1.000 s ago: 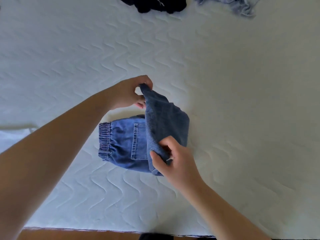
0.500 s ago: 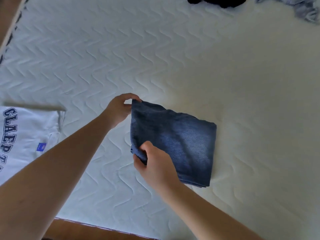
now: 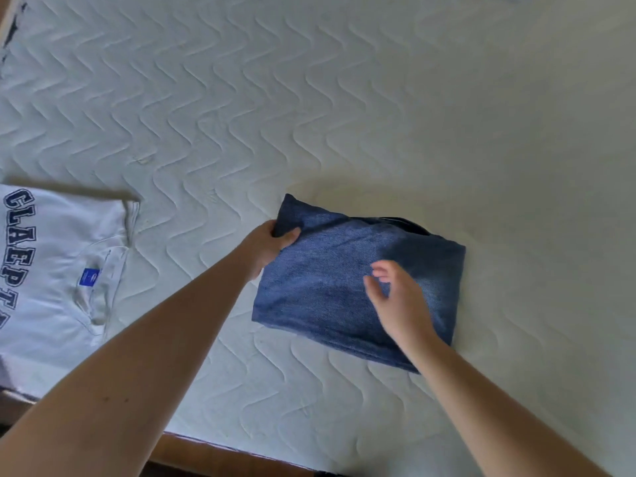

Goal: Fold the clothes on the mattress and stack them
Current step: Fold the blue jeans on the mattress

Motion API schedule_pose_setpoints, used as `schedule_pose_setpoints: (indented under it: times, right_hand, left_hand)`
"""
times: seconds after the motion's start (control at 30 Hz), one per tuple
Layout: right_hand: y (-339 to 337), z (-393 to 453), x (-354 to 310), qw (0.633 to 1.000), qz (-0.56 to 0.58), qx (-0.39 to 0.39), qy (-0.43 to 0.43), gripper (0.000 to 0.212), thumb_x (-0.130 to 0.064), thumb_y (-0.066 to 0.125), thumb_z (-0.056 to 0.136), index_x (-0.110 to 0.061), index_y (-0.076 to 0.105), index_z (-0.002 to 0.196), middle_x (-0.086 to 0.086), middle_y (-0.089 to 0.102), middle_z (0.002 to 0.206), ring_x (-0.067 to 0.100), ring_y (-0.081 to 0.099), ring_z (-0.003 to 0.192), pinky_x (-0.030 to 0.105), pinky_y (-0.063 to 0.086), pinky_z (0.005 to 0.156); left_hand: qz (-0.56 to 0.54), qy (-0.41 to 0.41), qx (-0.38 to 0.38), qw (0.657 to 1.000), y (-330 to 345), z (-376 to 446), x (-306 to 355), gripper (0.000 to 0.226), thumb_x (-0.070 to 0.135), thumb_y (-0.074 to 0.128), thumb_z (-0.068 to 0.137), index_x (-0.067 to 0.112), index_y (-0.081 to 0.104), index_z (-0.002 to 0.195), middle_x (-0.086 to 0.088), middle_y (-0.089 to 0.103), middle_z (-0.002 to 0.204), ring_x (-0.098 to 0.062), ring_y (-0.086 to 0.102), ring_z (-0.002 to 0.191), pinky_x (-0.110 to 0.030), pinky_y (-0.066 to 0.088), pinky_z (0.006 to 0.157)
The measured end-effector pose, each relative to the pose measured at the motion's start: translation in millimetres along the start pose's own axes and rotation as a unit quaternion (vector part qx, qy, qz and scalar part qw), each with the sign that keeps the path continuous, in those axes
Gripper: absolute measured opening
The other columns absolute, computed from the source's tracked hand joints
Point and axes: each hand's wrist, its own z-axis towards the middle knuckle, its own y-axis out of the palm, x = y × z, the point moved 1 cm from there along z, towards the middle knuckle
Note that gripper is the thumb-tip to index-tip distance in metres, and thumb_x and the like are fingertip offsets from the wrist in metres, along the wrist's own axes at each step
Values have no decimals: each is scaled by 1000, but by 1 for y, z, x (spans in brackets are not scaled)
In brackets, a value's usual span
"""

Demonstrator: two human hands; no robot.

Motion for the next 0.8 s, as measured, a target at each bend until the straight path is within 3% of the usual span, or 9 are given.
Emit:
schedule_pose_setpoints:
  times: [0.17, 0.23, 0.3, 0.37, 0.43, 0.53, 0.63, 0.7, 0.8]
  right_hand:
    - [-46, 26, 44, 977, -99, 185, 33, 51, -31, 67, 90, -14, 51, 135, 10, 53, 133, 29, 48, 121, 45, 39, 103]
    - [-58, 39, 59, 974, -69, 184, 115, 75, -40, 73, 84, -15, 38, 145, 12, 43, 143, 31, 41, 131, 50, 36, 107]
    - [-63, 51, 71, 963, 99, 125, 219, 91, -46, 81, 74, -13, 35, 146, 11, 48, 141, 28, 48, 129, 48, 41, 107]
    - [-64, 57, 82, 942, 197, 72, 262, 80, -46, 86, 67, -11, 51, 131, 7, 64, 123, 24, 63, 111, 43, 52, 96]
    - [-67, 59, 87, 954, 168, 50, 244, 63, -45, 86, 67, -13, 63, 116, 3, 71, 107, 19, 68, 96, 35, 56, 84]
    - [-78, 63, 90, 957, 197, 37, 210, 51, -46, 84, 70, -19, 67, 110, -3, 74, 99, 15, 71, 89, 32, 57, 75]
    - [-93, 71, 90, 957, 219, 37, 185, 35, -54, 77, 74, -30, 68, 98, -12, 74, 89, 4, 71, 79, 17, 53, 58]
    - [-98, 79, 91, 967, 172, 51, 182, 29, -56, 69, 82, -28, 68, 90, -9, 73, 86, 9, 70, 78, 23, 51, 61]
    - [-95, 88, 99, 979, 66, 66, 183, 43, -51, 57, 93, -11, 70, 98, 9, 72, 94, 28, 66, 89, 42, 53, 82]
  left_hand:
    - [-100, 45, 36, 993, 5, 5, -3, 32, 21, 79, 81, 26, 58, 105, -6, 70, 109, -29, 70, 96, -49, 58, 84]
    - [-112, 63, 33, 991, 3, 5, -4, 31, 17, 79, 81, 24, 59, 104, -7, 71, 106, -29, 71, 95, -49, 58, 82]
    - [-108, 77, 22, 991, 0, 4, -5, 29, 17, 77, 83, 23, 60, 105, -7, 72, 106, -29, 71, 96, -50, 58, 84]
    - [-88, 95, 22, 991, 0, 0, -5, 24, 19, 73, 87, 24, 60, 107, -6, 71, 108, -28, 70, 99, -46, 57, 86]
    - [-80, 112, 30, 990, 2, -2, -5, 15, 22, 66, 93, 26, 60, 106, -4, 71, 106, -27, 69, 100, -44, 57, 86]
    - [-96, 118, 38, 988, 7, -4, -2, 10, 27, 62, 95, 31, 60, 105, -1, 72, 106, -23, 69, 99, -41, 56, 86]
    - [-128, 95, 39, 987, 15, 0, 2, 15, 33, 63, 94, 33, 60, 109, 1, 72, 108, -22, 70, 100, -42, 58, 85]
    - [-133, 71, 53, 987, 23, 4, 3, 18, 37, 64, 93, 32, 58, 109, -2, 70, 111, -25, 69, 100, -46, 57, 87]
    - [-77, 23, 106, 991, 34, 11, 1, 37, 44, 66, 89, 21, 53, 115, -10, 65, 114, -31, 65, 102, -52, 54, 91]
